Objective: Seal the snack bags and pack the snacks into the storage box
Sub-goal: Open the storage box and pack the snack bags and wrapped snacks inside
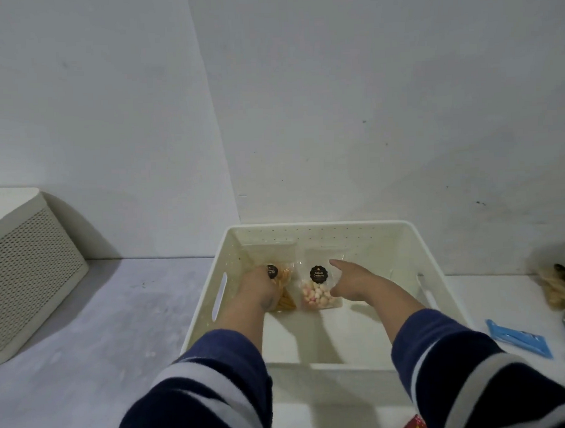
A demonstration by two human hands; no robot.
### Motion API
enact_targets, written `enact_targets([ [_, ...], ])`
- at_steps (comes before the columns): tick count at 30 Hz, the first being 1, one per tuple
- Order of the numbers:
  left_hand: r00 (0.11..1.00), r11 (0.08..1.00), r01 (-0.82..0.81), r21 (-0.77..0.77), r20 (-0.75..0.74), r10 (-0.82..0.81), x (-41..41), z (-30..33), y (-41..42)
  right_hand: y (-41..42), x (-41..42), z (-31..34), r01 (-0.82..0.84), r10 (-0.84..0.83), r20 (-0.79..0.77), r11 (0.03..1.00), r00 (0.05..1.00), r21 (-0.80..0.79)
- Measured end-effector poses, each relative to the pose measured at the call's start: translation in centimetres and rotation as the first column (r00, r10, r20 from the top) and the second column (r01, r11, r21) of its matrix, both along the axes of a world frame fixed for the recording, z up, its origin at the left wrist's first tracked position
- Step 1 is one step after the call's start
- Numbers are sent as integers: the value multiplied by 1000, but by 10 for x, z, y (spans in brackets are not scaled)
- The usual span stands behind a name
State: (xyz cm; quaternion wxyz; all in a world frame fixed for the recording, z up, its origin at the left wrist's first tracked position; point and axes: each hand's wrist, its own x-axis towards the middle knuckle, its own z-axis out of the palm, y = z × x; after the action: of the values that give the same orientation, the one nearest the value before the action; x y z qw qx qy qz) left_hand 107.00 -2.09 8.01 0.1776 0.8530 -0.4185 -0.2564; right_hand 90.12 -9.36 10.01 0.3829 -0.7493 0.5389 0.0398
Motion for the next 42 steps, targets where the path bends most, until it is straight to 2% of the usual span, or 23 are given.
enact_targets([
  [5,976,976,215,-45,55,-213,-42,32,36,40,-38,47,-27,26,-12,997,1000,-76],
  [9,937,941,332,-59,138,-322,-83,68,64,82,-79,79,-31,27,-31,989,999,-146],
  [16,866,860,493,-127,166,-472,-174,104,88,138,-176,109,53,-87,-125,966,988,-251],
  [24,779,768,626,-139,161,-606,-288,108,81,157,-303,109,194,-236,-160,951,959,-239],
  [31,777,764,628,-148,50,-628,-387,73,24,101,-413,79,265,-293,-135,944,947,-195],
  [39,882,898,406,-171,-183,-434,-467,0,-92,-42,-513,-9,303,-306,-19,947,952,-106],
  [42,895,917,356,-178,-217,-390,-486,-27,-130,-94,-531,-40,336,-337,11,936,941,-105],
])
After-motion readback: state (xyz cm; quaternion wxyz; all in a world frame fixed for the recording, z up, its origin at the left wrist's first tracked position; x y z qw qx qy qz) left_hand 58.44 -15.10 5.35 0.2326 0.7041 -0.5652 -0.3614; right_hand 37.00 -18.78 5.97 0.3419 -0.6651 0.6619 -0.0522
